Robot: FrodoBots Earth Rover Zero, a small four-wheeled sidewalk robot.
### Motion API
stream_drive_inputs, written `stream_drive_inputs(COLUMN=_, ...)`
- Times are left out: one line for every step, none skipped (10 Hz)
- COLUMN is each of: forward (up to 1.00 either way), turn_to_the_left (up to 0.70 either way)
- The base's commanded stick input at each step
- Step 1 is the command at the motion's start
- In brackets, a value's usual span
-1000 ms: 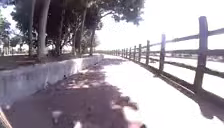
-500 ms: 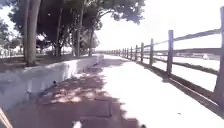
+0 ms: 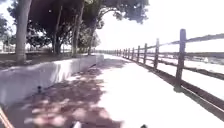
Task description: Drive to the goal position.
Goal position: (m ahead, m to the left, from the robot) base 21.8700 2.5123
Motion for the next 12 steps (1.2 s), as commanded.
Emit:
stream_drive_inputs(forward=1.00, turn_to_the_left=0.00)
stream_drive_inputs(forward=1.00, turn_to_the_left=0.00)
stream_drive_inputs(forward=1.00, turn_to_the_left=0.00)
stream_drive_inputs(forward=1.00, turn_to_the_left=0.00)
stream_drive_inputs(forward=1.00, turn_to_the_left=-0.05)
stream_drive_inputs(forward=1.00, turn_to_the_left=-0.40)
stream_drive_inputs(forward=1.00, turn_to_the_left=-0.38)
stream_drive_inputs(forward=1.00, turn_to_the_left=-0.02)
stream_drive_inputs(forward=1.00, turn_to_the_left=0.00)
stream_drive_inputs(forward=1.00, turn_to_the_left=0.00)
stream_drive_inputs(forward=1.00, turn_to_the_left=0.00)
stream_drive_inputs(forward=1.00, turn_to_the_left=0.00)
